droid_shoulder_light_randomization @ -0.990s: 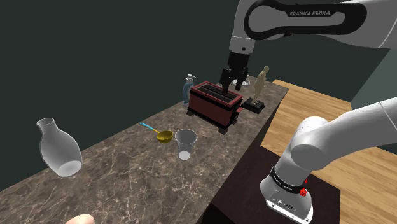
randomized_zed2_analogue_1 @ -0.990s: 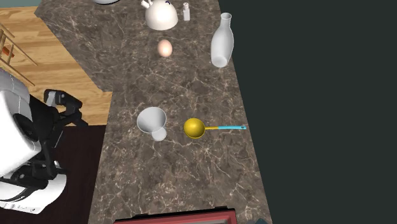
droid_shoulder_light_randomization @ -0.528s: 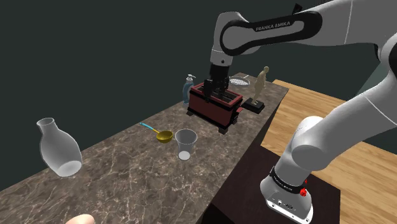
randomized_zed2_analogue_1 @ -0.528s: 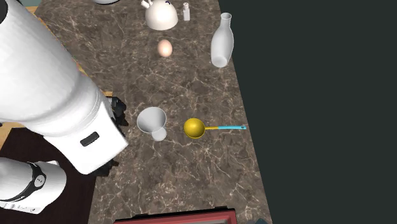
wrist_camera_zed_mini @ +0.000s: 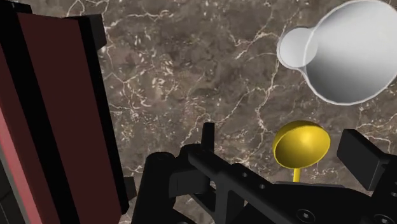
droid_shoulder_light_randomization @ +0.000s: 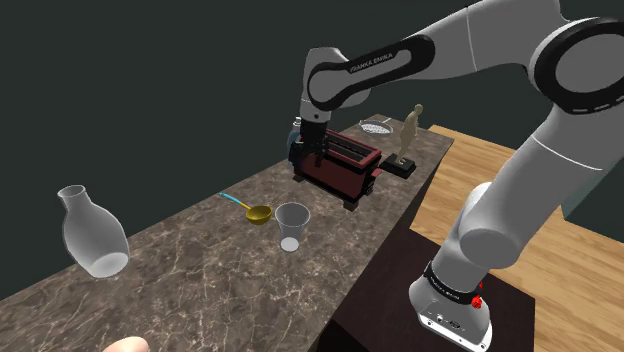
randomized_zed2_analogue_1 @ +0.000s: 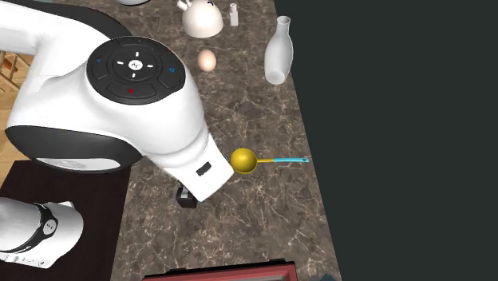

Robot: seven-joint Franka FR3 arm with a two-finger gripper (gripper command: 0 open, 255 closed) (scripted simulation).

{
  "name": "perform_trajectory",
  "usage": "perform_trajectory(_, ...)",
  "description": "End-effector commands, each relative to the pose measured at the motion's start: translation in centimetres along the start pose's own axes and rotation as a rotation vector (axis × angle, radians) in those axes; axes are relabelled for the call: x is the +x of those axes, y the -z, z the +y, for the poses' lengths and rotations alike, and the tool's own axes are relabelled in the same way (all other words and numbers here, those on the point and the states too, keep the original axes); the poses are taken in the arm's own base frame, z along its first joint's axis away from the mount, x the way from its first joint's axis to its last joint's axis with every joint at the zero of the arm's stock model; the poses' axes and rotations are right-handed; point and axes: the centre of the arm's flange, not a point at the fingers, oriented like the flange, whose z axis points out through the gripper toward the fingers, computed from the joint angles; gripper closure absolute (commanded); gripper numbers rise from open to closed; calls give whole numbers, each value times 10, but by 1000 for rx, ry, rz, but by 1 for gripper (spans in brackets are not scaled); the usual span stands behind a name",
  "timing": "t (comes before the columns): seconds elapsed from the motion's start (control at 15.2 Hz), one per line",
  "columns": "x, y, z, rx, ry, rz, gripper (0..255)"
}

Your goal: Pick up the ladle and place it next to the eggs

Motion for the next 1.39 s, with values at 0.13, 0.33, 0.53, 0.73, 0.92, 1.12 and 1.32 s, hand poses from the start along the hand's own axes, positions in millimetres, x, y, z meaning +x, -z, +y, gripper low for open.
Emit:
perform_trajectory(0.13,38,-36,-19,11,20,-3,0)
perform_trajectory(0.33,65,-62,-33,19,35,-6,0)
perform_trajectory(0.53,93,-87,-47,27,49,-9,0)
perform_trajectory(0.73,119,-112,-61,34,64,-12,0)
perform_trajectory(0.92,146,-137,-77,42,79,-15,0)
perform_trajectory(1.12,172,-162,-92,50,94,-18,0)
perform_trajectory(1.32,175,-175,-95,51,95,-19,0)
